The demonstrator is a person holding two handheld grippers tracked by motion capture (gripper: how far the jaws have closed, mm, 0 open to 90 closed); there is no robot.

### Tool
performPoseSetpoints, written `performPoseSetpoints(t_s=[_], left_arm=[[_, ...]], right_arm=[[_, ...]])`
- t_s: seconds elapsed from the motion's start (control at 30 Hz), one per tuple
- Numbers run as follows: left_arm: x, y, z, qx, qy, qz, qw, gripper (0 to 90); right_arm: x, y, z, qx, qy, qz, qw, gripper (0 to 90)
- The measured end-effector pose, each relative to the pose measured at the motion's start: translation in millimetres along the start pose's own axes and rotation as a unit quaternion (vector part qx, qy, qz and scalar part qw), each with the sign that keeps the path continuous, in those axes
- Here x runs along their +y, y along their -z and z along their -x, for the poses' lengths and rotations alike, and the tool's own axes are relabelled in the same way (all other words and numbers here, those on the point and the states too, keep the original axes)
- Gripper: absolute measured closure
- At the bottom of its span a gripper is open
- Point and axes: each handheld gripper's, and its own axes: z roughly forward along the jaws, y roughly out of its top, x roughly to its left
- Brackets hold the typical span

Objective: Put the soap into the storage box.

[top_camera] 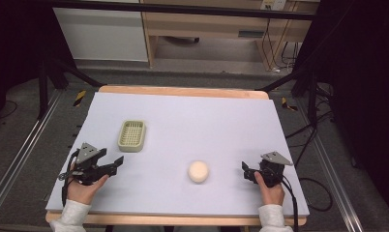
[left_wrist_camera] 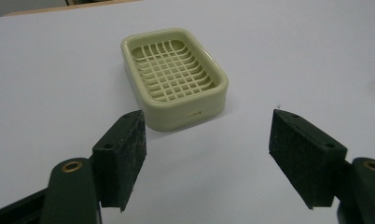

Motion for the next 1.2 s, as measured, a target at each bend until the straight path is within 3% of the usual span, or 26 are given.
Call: performPoseSetpoints(t_s=[1.2], left_arm=[[18.7,-13.3,33.5,-0.033,-0.04,-0.006,0.9986,23.1]], right_arm=[[0.2,-0.9,0.2,-0.002,-0.003,-0.005,1.0,4.3]])
